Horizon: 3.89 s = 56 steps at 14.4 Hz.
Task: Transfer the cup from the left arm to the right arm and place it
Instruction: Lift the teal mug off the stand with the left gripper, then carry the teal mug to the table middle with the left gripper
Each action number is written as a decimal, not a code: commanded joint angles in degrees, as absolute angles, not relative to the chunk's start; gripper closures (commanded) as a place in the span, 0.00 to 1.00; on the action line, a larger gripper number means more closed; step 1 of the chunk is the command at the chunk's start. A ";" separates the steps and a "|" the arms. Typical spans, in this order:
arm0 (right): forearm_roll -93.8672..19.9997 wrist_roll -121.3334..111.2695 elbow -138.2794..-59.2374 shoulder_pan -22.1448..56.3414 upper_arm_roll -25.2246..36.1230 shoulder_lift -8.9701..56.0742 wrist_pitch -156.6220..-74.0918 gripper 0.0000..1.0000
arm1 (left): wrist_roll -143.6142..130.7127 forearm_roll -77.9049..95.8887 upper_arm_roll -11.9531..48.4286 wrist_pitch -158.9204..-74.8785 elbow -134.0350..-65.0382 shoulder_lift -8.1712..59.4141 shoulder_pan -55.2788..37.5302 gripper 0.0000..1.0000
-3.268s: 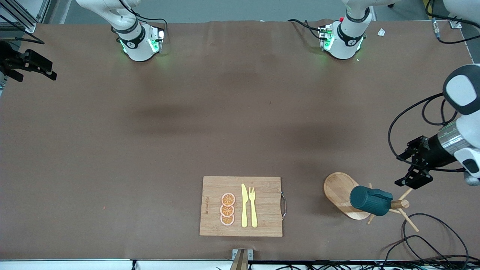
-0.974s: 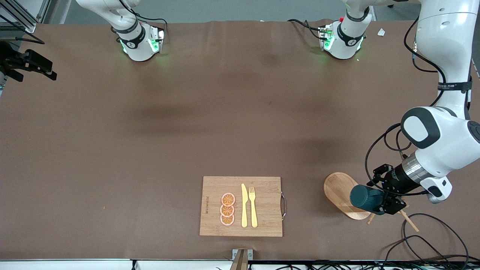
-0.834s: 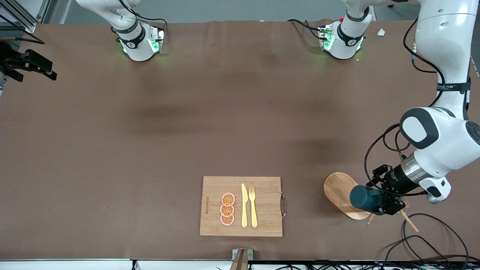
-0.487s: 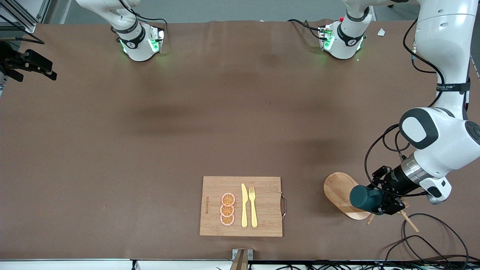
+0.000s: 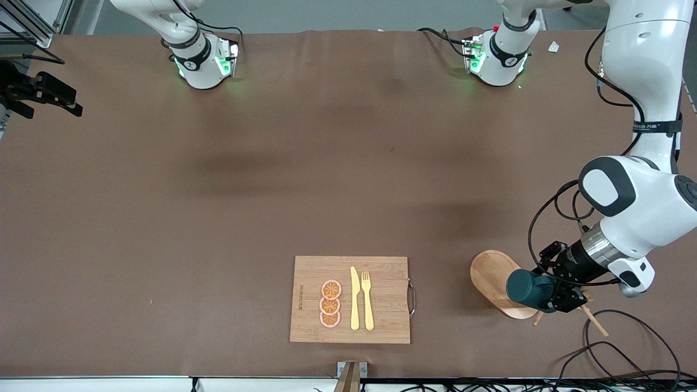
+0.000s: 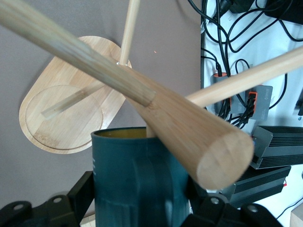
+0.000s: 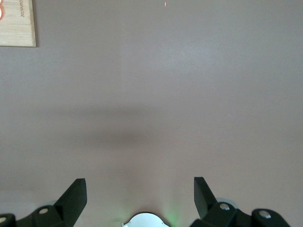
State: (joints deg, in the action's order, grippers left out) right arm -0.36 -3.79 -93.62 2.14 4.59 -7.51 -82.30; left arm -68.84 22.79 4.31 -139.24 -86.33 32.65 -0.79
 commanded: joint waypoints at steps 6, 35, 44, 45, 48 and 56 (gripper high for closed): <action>-0.53 -3.25 -94.92 2.64 4.75 -8.88 -82.44 0.00 | -69.52 22.85 4.83 -139.48 -85.61 31.73 -1.05 0.29; -0.53 -3.25 -94.48 2.72 4.66 -8.70 -81.74 0.00 | -86.55 -21.76 5.71 -135.88 -83.85 30.40 -33.20 0.31; -0.53 -3.08 -93.96 2.72 4.66 -8.53 -80.68 0.00 | -108.25 -54.11 5.54 -120.78 -83.94 38.66 -55.17 0.34; -0.53 -3.08 -93.87 2.72 4.66 -8.53 -80.77 0.00 | -111.50 -57.45 5.71 -118.33 -83.85 40.67 -57.63 0.34; -0.53 -3.16 -92.55 2.72 4.66 -8.26 -80.86 0.00 | -115.74 -66.06 5.45 -113.92 -83.85 44.63 -62.21 0.34; -0.62 -3.08 -91.67 2.20 4.83 -7.30 -80.95 0.00 | -128.03 -91.65 5.54 -111.45 -81.23 55.00 -64.51 0.35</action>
